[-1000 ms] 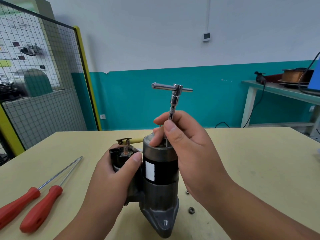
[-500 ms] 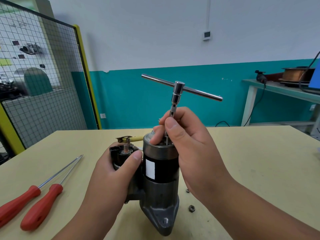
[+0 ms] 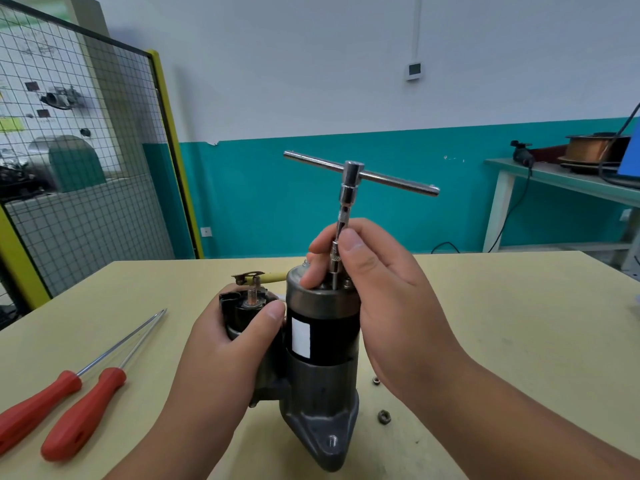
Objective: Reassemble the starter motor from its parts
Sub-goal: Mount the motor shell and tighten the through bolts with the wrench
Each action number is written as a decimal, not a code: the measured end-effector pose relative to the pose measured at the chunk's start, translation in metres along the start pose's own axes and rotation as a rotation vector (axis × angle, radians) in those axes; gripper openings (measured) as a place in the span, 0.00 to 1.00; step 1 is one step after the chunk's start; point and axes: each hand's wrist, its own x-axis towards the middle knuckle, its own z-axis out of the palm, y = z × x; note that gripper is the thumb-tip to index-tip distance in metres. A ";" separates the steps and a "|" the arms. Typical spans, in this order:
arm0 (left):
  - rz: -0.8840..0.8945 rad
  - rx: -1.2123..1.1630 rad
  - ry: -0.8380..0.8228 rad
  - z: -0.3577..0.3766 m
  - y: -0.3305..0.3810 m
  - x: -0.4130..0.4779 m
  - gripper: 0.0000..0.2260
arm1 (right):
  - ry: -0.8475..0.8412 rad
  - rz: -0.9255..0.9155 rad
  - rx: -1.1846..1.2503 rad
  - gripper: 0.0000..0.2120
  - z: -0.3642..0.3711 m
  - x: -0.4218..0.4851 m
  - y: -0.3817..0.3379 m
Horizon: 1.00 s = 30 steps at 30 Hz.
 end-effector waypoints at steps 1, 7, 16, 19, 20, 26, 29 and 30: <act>0.002 0.016 0.003 0.000 0.000 0.000 0.22 | 0.000 -0.005 -0.019 0.13 0.000 0.000 0.000; 0.005 0.022 0.012 -0.001 -0.002 0.001 0.23 | 0.000 -0.018 -0.056 0.11 0.002 0.000 0.000; 0.014 0.014 0.010 0.000 0.000 0.000 0.21 | 0.001 0.007 0.022 0.14 -0.001 0.000 0.000; 0.028 0.022 0.003 0.000 0.000 0.000 0.21 | 0.001 -0.002 -0.015 0.13 0.000 0.000 0.000; 0.033 0.026 0.004 0.000 0.000 0.000 0.21 | 0.002 -0.006 -0.036 0.13 0.000 0.000 0.000; 0.028 0.031 0.005 -0.001 -0.003 0.001 0.22 | 0.013 -0.028 -0.089 0.11 0.002 0.001 -0.001; 0.045 0.052 0.011 -0.001 -0.003 0.002 0.21 | 0.010 -0.040 -0.081 0.11 0.002 0.001 -0.001; 0.047 0.050 0.012 -0.001 -0.003 0.002 0.21 | 0.010 -0.045 -0.076 0.11 0.002 0.001 -0.001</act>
